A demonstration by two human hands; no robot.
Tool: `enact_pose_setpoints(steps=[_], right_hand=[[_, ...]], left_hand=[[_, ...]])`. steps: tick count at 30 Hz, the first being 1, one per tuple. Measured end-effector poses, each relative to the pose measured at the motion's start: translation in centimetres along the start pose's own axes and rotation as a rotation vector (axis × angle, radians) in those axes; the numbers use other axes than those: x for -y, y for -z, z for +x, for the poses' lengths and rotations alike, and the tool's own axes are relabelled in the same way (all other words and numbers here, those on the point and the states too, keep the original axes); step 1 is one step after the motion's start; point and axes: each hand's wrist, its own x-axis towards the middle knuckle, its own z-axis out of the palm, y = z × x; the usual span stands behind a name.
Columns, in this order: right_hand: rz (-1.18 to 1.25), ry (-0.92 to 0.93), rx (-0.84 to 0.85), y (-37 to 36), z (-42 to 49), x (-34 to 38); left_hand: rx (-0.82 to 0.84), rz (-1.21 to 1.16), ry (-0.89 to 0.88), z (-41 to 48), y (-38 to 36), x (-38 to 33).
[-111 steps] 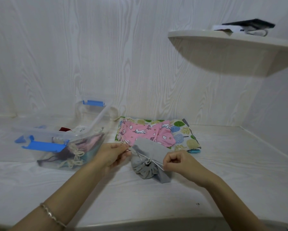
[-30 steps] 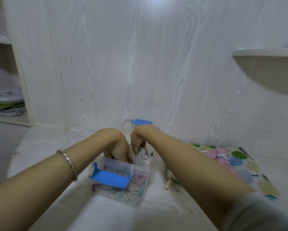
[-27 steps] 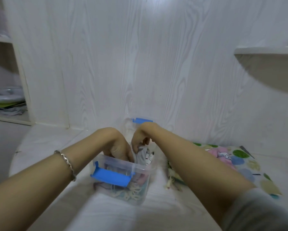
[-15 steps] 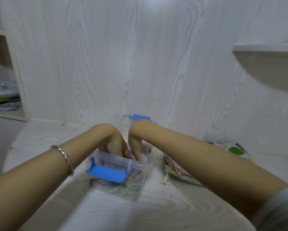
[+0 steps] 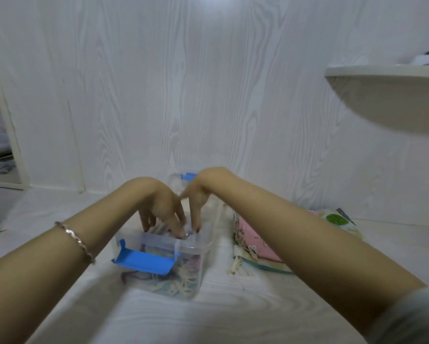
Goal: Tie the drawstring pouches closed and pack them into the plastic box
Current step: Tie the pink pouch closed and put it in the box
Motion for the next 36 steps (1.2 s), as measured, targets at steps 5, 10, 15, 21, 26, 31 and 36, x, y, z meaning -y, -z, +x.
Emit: enact_pose_setpoints(steps=[5,10,15,21,26,31,36], right_hand=[[0.368,-0.022,-0.493,1.3,-3.9,-7.4],[0.475,-0.115,-0.41,-6.9,-7.0,-11.3],[0.607,-0.111,-0.293,-15.7,-7.0,-12.0],[0.779,-0.103,-0.421,-20.5,-6.2,-11.2],[1.018,0.0,-0.73,-21.4,-6.0,-10.0],[1.088,-0.026,-1.186,-20.1,-7.8,-11.0],[1.267,-0.039,-1.28,-17.8,-11.9,-13.3]], left_hand=[[-0.727,0.137,-0.241,-2.3,1.1,-7.4],[-0.727,0.206,-0.286,0.9,-4.6,-13.3],[-0.631,0.32,-0.148,5.5,-9.9,-14.0],[-0.813,0.416,-0.086,7.8,-12.0,-13.2],[-1.057,0.012,-0.376,7.7,-11.6,-13.4],[-1.052,-0.766,-0.636,4.2,-11.7,-15.2],[-0.395,-0.923,-0.343,2.3,-11.4,-14.8]])
